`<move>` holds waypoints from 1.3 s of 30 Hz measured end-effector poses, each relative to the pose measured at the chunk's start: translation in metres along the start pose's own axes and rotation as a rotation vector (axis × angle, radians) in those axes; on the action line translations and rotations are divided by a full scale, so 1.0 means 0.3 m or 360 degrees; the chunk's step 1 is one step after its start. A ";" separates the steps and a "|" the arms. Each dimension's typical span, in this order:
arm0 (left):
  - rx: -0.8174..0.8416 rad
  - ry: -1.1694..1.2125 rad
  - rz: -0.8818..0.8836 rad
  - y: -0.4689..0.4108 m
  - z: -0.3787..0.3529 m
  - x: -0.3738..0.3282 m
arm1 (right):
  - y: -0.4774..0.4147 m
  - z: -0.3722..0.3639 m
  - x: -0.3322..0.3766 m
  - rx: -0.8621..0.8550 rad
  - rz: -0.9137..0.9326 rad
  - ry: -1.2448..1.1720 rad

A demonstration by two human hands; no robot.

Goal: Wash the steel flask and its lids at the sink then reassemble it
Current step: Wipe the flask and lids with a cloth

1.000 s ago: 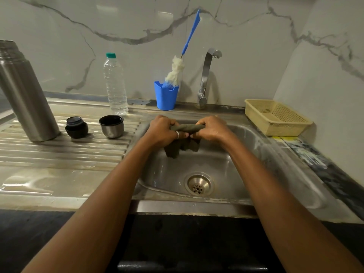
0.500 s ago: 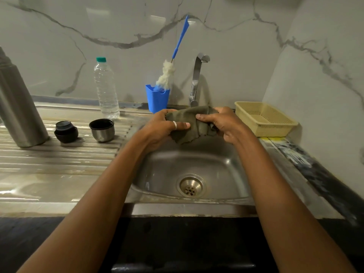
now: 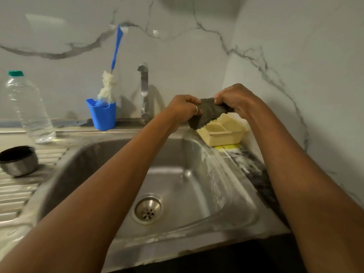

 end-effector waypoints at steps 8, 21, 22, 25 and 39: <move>0.0039 -0.0762 0.0150 -0.249 -0.172 0.016 | -0.157 0.023 -0.134 0.0092 -0.0023 0.0711; -0.0175 -0.1690 0.0062 -0.371 -0.251 -0.015 | -0.309 -0.049 -0.204 0.0096 -0.0007 0.1238; -0.0196 -0.1728 0.0048 -0.365 -0.248 -0.022 | -0.306 -0.044 -0.202 0.0059 0.0003 0.1221; -0.0171 -0.1710 0.0017 -0.338 -0.240 -0.042 | -0.279 -0.024 -0.198 -0.0065 0.0022 0.1121; -0.0237 -0.1418 0.0170 0.097 -0.003 -0.033 | 0.105 -0.232 0.044 -0.0035 0.0278 0.0725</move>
Point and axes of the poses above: each hand's wrist, its own y-axis away from the middle knuckle, its own z-axis out of the back of the hand, x = y × z, the point moved 10 cm from there along -y, towards the middle knuckle, and after that the axes turned 11 degrees about x, right-handed, at the moved point
